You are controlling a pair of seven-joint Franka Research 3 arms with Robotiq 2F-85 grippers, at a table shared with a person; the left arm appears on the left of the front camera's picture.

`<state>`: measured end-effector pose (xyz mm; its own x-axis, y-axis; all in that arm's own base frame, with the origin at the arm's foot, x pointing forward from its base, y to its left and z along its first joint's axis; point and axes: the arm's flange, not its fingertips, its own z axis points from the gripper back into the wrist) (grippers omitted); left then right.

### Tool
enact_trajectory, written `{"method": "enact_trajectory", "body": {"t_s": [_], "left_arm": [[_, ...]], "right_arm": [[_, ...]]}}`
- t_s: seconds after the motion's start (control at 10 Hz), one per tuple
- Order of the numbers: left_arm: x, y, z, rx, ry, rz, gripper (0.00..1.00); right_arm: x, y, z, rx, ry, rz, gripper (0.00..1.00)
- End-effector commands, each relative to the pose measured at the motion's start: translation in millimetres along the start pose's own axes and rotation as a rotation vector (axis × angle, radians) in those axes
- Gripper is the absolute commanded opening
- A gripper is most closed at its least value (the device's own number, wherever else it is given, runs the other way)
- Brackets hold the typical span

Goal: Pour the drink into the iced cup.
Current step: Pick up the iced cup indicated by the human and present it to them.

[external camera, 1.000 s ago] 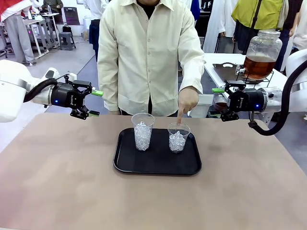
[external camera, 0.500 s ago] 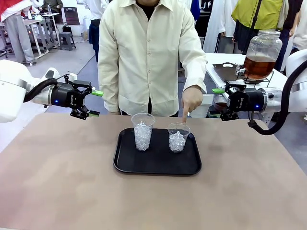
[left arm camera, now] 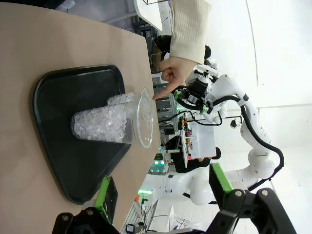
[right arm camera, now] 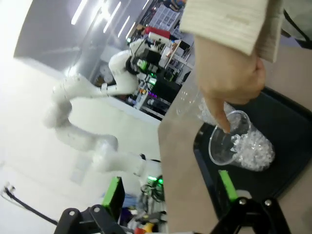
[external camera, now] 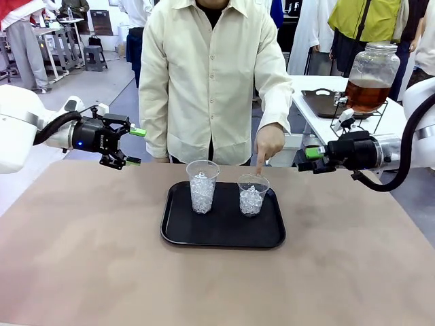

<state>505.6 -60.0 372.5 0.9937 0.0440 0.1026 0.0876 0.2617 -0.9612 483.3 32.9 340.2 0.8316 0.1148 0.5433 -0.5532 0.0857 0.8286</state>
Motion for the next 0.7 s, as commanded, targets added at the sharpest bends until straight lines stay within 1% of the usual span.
{"method": "enact_trajectory", "body": {"t_s": [0.0,0.1,0.4,0.5,0.6], "left_arm": [[-0.2,-0.2,0.4,0.006,0.001,-0.003,1.00],[-0.2,-0.2,0.4,0.006,0.001,-0.003,1.00],[-0.2,-0.2,0.4,0.006,0.001,-0.003,1.00],[-0.2,-0.2,0.4,0.006,0.001,-0.003,1.00],[-0.2,-0.2,0.4,0.006,0.001,-0.003,1.00]], "right_arm": [[-7.9,-0.8,2.9,0.004,0.023,0.060,1.00],[0.0,0.0,0.0,0.000,0.000,0.000,1.00],[0.0,0.0,0.0,0.000,0.000,0.000,1.00],[-4.2,-1.5,-0.1,-0.001,0.014,0.031,1.00],[-3.0,-1.2,-1.5,-0.037,-0.040,0.151,1.00]]}}
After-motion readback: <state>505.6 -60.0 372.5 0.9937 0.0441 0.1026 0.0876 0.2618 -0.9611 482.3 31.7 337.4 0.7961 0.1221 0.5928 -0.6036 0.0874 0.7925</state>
